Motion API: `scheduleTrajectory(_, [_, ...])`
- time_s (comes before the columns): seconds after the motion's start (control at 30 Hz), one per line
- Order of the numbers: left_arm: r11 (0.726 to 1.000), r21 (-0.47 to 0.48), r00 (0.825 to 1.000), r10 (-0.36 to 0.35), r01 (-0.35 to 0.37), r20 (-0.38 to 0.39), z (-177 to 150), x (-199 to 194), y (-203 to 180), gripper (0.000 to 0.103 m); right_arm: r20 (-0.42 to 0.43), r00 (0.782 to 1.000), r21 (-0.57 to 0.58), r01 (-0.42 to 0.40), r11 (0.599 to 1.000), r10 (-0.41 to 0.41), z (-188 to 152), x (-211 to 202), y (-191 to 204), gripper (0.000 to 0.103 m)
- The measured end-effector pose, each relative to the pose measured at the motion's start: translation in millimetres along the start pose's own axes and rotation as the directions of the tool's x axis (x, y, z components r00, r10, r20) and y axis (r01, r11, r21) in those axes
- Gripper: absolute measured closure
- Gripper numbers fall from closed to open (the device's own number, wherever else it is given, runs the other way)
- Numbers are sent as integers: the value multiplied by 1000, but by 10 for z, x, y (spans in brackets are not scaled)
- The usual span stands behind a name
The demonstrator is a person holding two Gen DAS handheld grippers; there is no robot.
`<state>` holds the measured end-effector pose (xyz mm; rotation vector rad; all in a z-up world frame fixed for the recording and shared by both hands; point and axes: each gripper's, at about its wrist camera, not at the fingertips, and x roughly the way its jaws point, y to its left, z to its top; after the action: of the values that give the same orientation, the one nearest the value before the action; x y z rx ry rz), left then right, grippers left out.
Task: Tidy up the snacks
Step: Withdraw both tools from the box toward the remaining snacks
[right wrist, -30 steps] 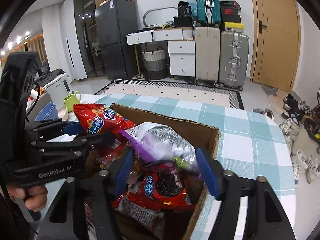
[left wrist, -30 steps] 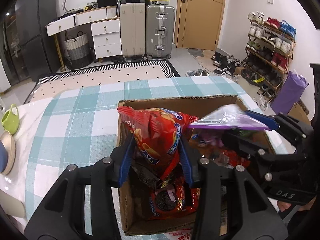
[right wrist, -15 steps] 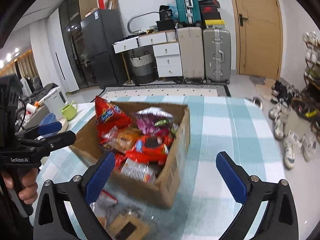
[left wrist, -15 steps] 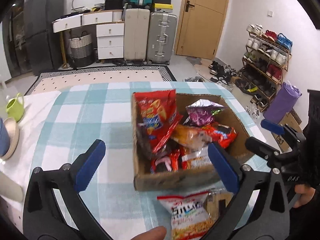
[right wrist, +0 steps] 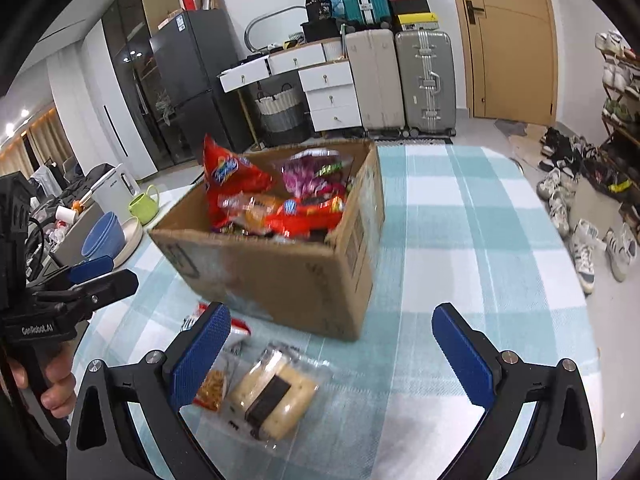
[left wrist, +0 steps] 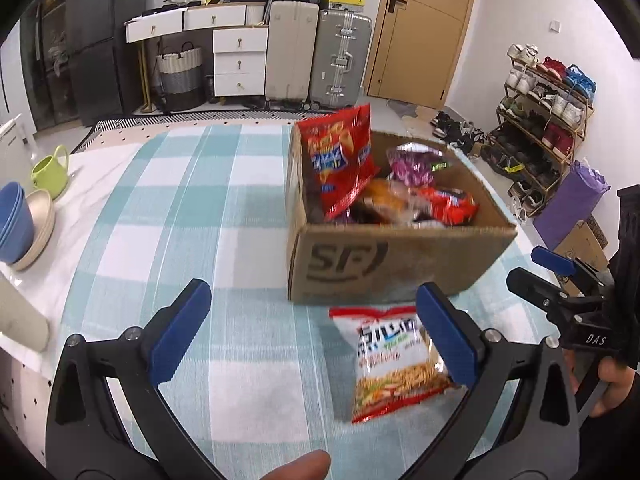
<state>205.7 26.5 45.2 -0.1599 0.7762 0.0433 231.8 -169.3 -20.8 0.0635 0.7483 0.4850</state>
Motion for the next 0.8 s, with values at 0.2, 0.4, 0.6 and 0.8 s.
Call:
scheduleTrajectory(0.2, [1000,7,999,10,-10,-32,-195,17,-61,1,-41,999,-6,19,1000,-19,-145,51,52,1])
scheduleTrajectory(0.4, [1000,-4,997,-20,20,-74,-322,133,-167,1,-76,996,12,37,999,-36,-288,96,-1,1])
scheduleTrajectory(0.6, [999,19,990,-37,40,-137,-406,390,-385,1,-97,994,37,49,998,-46,-396,114,-95,1])
scheduleTrajectory(0.8, [997,-52,982,-61,52,-179,-437,594,-340,1,-119,992,50,38,998,-32,-436,210,-82,1])
